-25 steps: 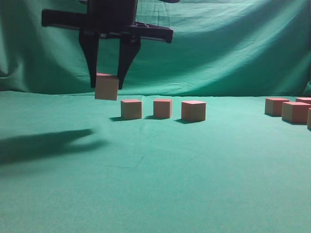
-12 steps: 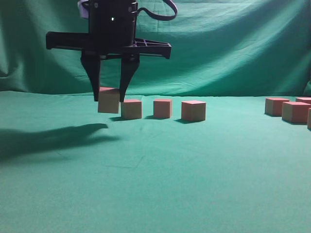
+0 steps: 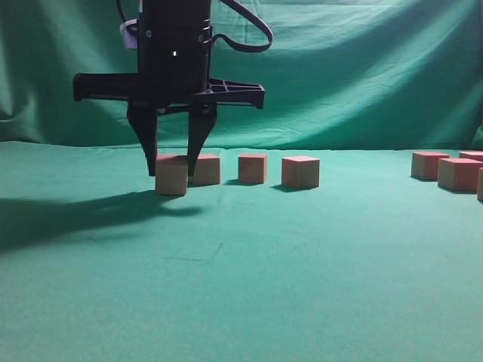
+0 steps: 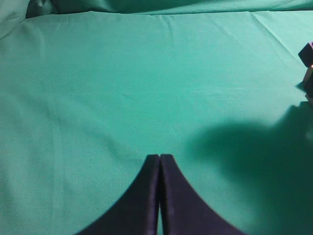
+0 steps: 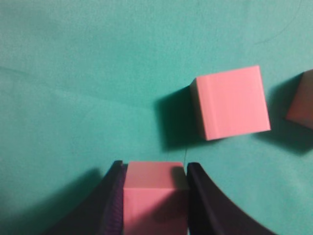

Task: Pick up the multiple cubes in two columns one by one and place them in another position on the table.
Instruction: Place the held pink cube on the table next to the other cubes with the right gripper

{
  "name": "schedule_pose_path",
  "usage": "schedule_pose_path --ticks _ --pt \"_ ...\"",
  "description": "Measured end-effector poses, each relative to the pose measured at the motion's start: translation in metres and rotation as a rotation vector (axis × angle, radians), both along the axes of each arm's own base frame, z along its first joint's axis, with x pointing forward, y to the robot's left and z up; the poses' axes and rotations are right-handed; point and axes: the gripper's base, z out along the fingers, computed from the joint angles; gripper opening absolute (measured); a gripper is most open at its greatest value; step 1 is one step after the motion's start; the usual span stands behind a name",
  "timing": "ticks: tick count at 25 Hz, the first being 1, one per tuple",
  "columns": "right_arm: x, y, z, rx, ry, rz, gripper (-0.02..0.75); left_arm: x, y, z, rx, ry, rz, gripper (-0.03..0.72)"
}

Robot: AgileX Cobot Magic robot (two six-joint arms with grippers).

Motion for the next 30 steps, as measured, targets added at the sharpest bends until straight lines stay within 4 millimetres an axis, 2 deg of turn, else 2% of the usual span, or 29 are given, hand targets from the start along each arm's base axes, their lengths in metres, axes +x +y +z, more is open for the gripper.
schedule_pose_path --ticks 20,21,26,27,30 --pt "0.0021 0.0004 -0.0034 -0.01 -0.018 0.009 0.259 0.0 0.0 0.0 0.0 0.0 0.0 0.0" --pt "0.0018 0.0007 -0.0047 -0.008 -0.011 0.007 0.332 0.0 0.0 0.0 0.0 0.0 0.0 0.0" --pt "0.0008 0.0013 -0.0067 -0.002 0.005 0.001 0.58 0.0 0.0 0.0 0.0 0.0 0.0 0.0" --pt "0.0007 0.0012 -0.0068 -0.004 0.006 0.0 0.614 0.0 0.0 0.0 0.0 0.0 0.0 0.0" --pt "-0.0012 -0.0015 -0.0026 -0.021 0.019 -0.005 0.61 0.0 0.0 0.0 0.0 0.0 0.0 0.0"
